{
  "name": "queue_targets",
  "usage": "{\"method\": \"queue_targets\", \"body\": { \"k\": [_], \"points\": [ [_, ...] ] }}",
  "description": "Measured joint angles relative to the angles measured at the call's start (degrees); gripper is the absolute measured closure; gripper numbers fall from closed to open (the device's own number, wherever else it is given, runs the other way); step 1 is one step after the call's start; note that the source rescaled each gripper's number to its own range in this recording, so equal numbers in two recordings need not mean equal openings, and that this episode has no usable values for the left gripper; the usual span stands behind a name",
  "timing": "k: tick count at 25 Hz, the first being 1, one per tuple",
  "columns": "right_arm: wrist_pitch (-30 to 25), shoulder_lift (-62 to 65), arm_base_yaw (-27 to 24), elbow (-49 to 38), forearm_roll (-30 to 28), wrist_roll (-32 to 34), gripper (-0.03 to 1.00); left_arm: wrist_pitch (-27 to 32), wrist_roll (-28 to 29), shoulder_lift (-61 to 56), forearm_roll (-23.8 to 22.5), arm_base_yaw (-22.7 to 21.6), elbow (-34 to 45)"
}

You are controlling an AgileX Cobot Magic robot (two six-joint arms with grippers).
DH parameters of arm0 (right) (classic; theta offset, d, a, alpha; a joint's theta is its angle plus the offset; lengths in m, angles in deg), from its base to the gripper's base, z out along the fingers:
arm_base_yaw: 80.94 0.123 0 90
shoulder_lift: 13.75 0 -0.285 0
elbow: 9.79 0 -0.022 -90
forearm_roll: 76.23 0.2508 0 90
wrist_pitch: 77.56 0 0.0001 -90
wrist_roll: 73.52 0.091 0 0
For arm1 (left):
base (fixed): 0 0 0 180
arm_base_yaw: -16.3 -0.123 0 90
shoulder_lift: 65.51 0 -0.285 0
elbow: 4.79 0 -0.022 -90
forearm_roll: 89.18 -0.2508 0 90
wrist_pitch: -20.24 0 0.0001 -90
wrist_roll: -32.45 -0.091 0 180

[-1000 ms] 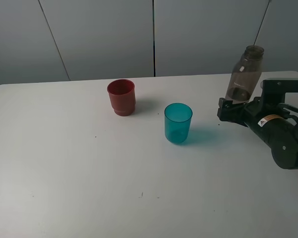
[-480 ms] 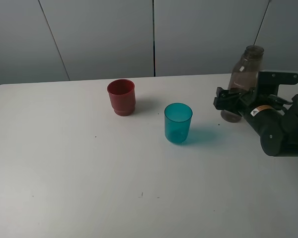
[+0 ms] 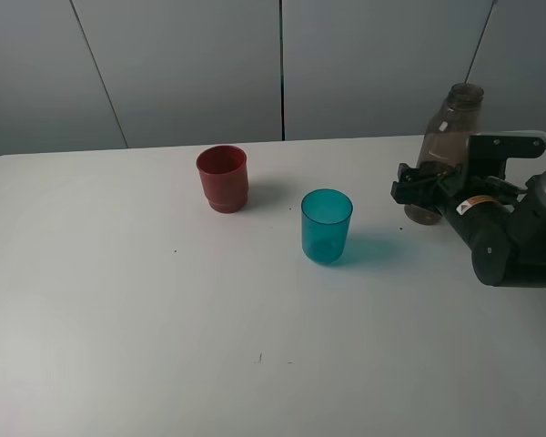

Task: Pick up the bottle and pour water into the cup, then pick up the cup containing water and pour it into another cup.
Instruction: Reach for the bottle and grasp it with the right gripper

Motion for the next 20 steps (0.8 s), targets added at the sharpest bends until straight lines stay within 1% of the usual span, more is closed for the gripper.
{"method": "queue_targets", "body": {
  "k": [2,4,12,20],
  "points": [
    [0.0,0.0,0.0,-0.01,0.0,-0.11,0.0,0.0,0.0,0.0,0.0,0.0,0.0],
    [0.0,0.0,0.0,0.02,0.0,-0.24,0.03,0.0,0.0,0.0,0.0,0.0,0.0],
    [0.0,-0.76,0.0,1.9,0.0,-1.19,0.03,0.0,0.0,0.0,0.0,0.0,0.0],
    [0.04,-0.76,0.0,1.97,0.0,-1.72,0.03,0.0,-0.21,0.0,0.0,0.0,0.0]
  ]
}}
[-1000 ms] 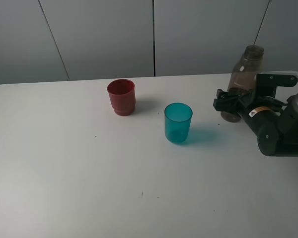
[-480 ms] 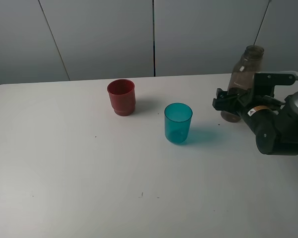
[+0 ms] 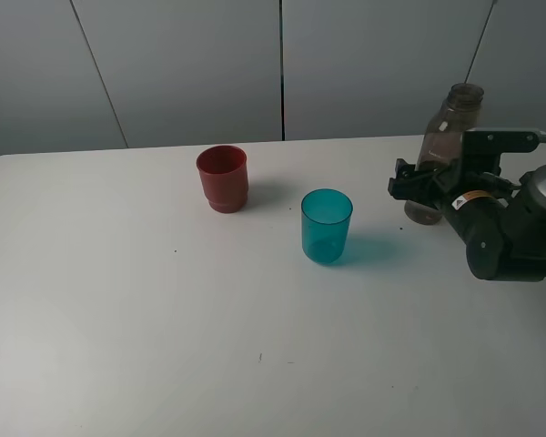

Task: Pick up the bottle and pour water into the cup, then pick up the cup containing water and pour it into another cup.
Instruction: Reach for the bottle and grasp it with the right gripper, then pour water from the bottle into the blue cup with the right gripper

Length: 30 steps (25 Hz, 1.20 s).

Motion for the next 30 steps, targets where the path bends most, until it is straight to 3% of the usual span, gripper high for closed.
{"method": "queue_targets", "body": {
  "k": [3,5,6,7,8,9,25,30],
  "points": [
    [0.0,0.0,0.0,0.0,0.0,0.0,0.03,0.0,0.0,0.0,0.0,0.0,0.0],
    [0.0,0.0,0.0,0.0,0.0,0.0,0.14,0.0,0.0,0.0,0.0,0.0,0.0],
    [0.0,-0.11,0.0,0.0,0.0,-0.13,0.28,0.0,0.0,0.0,0.0,0.0,0.0],
    [0.0,-0.21,0.0,0.0,0.0,-0.6,0.57,0.0,0.0,0.0,0.0,0.0,0.0],
    [0.1,-0.35,0.0,0.0,0.33,-0.93,0.97,0.0,0.0,0.0,0.0,0.0,0.0],
    [0.24,-0.45,0.0,0.0,0.33,-1.39,0.9,0.0,0.0,0.0,0.0,0.0,0.0],
    [0.97,-0.89,0.0,0.27,-0.26,-4.05,0.92,0.0,0.11,0.0,0.0,0.0,0.0],
    [-1.77,1.58,0.0,-0.91,-0.26,-5.22,0.92,0.0,0.11,0.0,0.0,0.0,0.0]
  ]
}}
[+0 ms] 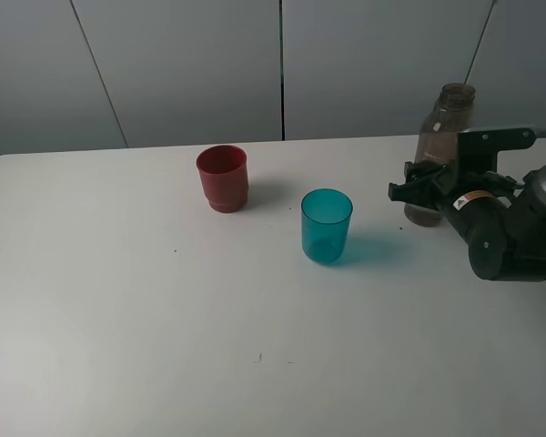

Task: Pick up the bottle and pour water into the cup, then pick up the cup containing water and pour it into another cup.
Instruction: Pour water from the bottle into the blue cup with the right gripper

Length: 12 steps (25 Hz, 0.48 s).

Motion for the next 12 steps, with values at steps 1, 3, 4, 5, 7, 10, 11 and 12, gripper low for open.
{"method": "queue_targets", "body": {
  "k": [1,3,4,5,7,10,11,12],
  "points": [
    [-0.54,0.93,0.0,-0.12,0.0,-0.89,0.92,0.0,0.0,0.0,0.0,0.0,0.0],
    [-1.12,2.98,0.0,-0.41,-0.29,-4.12,0.92,0.0,0.0,0.0,0.0,0.0,0.0],
    [-1.12,4.18,0.0,-0.41,-0.74,-5.88,0.92,0.0,0.0,0.0,0.0,0.0,0.0],
    [-0.98,5.3,0.0,-0.41,-1.37,-7.23,0.92,0.0,0.0,0.0,0.0,0.0,0.0],
    [-0.84,7.11,0.0,-0.41,-2.67,-10.25,0.92,0.0,0.0,0.0,0.0,0.0,0.0],
    [-0.74,8.96,0.0,-0.5,-3.94,-14.73,0.92,0.0,0.0,0.0,-0.09,0.0,0.0],
    [-0.74,9.11,0.0,-0.5,-4.49,-16.64,0.92,0.0,0.0,0.0,-0.09,0.0,0.0],
    [-0.74,9.21,0.0,-0.5,-4.97,-18.3,0.92,0.0,0.0,0.0,-0.09,0.0,0.0]
  ]
}}
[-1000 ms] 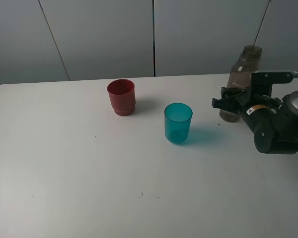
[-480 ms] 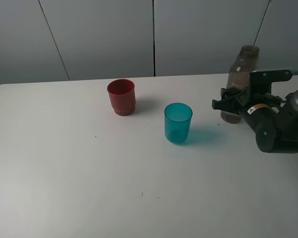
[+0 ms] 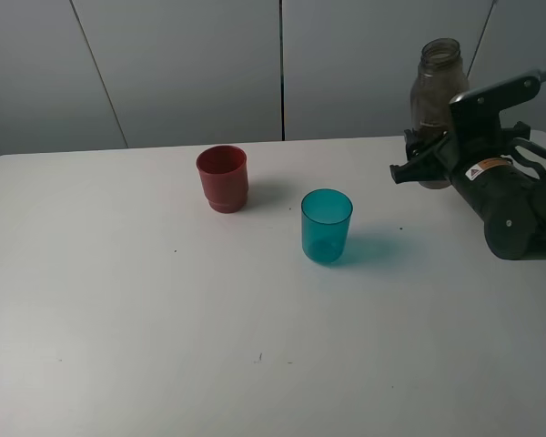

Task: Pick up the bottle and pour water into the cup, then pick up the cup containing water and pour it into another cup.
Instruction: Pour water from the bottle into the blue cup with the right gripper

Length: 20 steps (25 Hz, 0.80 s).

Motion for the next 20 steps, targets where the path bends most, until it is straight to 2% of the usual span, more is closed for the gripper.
{"method": "queue_targets", "body": {
  "k": [6,20],
  "points": [
    [0.0,0.0,0.0,0.0,-4.46,-10.45,0.92,0.0,0.0,0.0,0.0,0.0,0.0],
    [0.0,0.0,0.0,0.0,-8.9,-29.89,0.92,0.0,0.0,0.0,0.0,0.0,0.0]
  ]
}}
